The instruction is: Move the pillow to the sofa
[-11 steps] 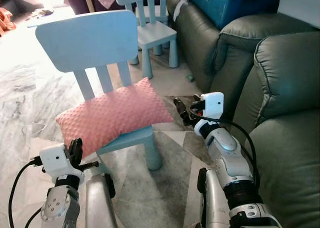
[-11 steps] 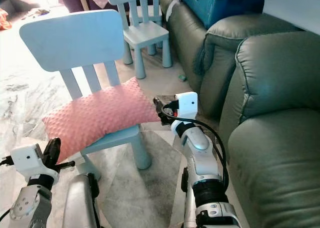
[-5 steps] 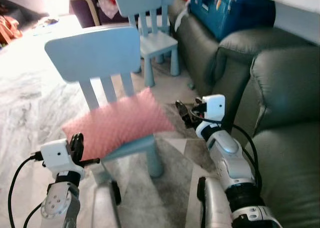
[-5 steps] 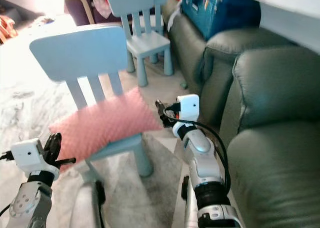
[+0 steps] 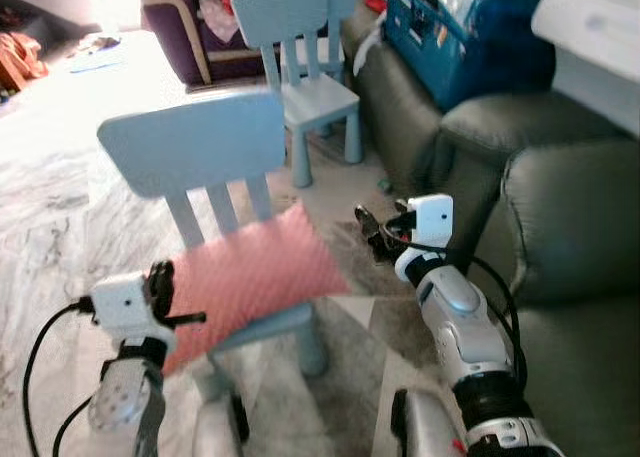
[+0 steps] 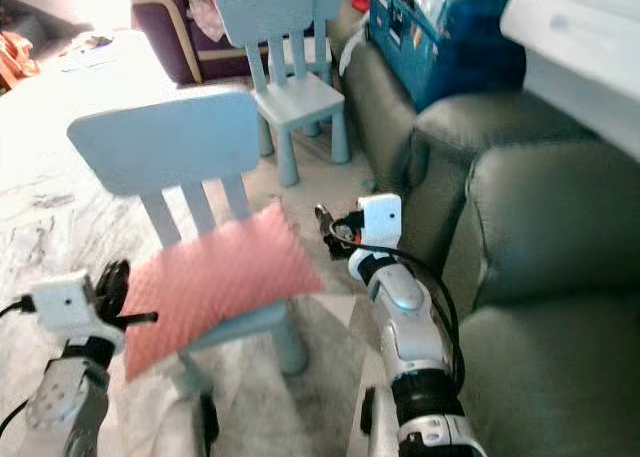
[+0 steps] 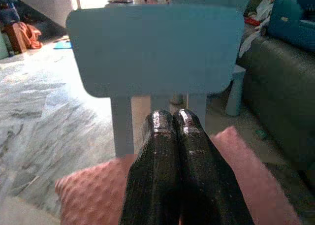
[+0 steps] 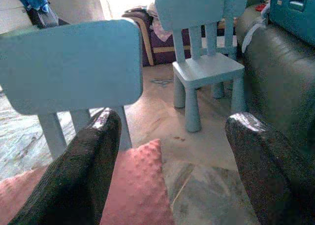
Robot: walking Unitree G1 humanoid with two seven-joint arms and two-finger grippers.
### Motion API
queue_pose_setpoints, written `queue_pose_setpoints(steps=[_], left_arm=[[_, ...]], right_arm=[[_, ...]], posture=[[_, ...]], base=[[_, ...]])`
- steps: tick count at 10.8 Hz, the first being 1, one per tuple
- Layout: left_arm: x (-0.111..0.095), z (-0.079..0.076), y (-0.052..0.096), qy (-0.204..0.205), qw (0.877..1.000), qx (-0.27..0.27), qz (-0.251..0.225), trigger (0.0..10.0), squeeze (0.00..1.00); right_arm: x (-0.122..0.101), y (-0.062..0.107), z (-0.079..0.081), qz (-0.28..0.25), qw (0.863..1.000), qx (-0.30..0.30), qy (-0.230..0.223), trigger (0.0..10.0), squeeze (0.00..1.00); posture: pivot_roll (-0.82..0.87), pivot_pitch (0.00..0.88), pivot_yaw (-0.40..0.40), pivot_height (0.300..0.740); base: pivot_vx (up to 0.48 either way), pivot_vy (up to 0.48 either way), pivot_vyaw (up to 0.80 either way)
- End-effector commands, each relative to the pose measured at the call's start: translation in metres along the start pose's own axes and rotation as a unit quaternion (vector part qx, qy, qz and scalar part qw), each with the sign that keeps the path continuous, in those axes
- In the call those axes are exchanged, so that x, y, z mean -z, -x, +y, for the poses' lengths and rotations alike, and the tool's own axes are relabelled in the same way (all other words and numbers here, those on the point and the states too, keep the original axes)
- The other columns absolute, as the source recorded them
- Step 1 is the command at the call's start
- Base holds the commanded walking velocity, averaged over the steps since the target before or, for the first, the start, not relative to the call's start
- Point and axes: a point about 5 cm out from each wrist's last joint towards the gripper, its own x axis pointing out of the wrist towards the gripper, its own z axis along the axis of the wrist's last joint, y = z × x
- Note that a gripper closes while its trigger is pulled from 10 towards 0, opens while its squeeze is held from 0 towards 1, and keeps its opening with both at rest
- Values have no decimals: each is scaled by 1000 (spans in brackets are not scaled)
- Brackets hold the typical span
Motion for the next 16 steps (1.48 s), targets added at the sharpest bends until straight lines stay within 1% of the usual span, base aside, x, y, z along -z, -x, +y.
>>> queue_pose_setpoints(steps=[1, 2, 3, 5, 10, 11, 12, 13, 15, 16], left_arm=[[2, 4, -1, -11, 1000, -2, 3, 10000, 0], [3, 1, -3, 9, 1000, 0, 6, 10000, 0], [1, -1, -5, -14, 1000, 3, -2, 10000, 0], [2, 0, -7, -15, 1000, 0, -2, 10000, 0], [2, 0, -10, -15, 1000, -1, -7, 10000, 0], [3, -1, -10, -13, 1000, -4, -7, 10000, 0], [5, 1, -10, -8, 1000, -22, -1, 10000, 0], [5, 2, -10, -6, 1000, -26, 1, 10000, 0], [5, 4, -7, -4, 999, -33, 2, 10000, 0], [7, 5, -5, 1, 999, -43, 6, 10000, 0]], right_arm=[[-8, -4, 5, -14, 1000, -12, 9, 10000, 0], [-9, -4, 3, -15, 1000, -8, 10, 10000, 0], [-8, -3, 2, -16, 1000, -5, 9, 10000, 0], [-10, -4, 4, -20, 1000, -6, 8, 10000, 0], [-14, -6, 3, -25, 1000, -5, 11, 10000, 0], [-14, -6, 3, -26, 1000, -7, 12, 10000, 0], [-14, -7, 3, -25, 1000, -8, 12, 10000, 0], [-14, -7, 3, -24, 1000, -11, 12, 10000, 0], [-14, -6, 10, -29, 999, -36, 9, 10000, 0], [-12, -6, 11, -23, 999, -35, 9, 10000, 0]], posture=[[-152, 0, 52, 665], [-158, 0, 56, 685], [-160, 0, 60, 705], [-161, 0, 62, 740], [-173, 0, 60, 740], [-173, 0, 59, 740], [-168, 0, 55, 740], [-165, 0, 54, 740], [-158, 0, 47, 740], [-154, 0, 43, 740]], base=[[0, 0, 0], [0, 0, 0], [0, 0, 0], [0, 0, 0], [0, 0, 0], [0, 0, 0], [0, 0, 0], [0, 0, 0], [0, 0, 0], [0, 0, 0]])
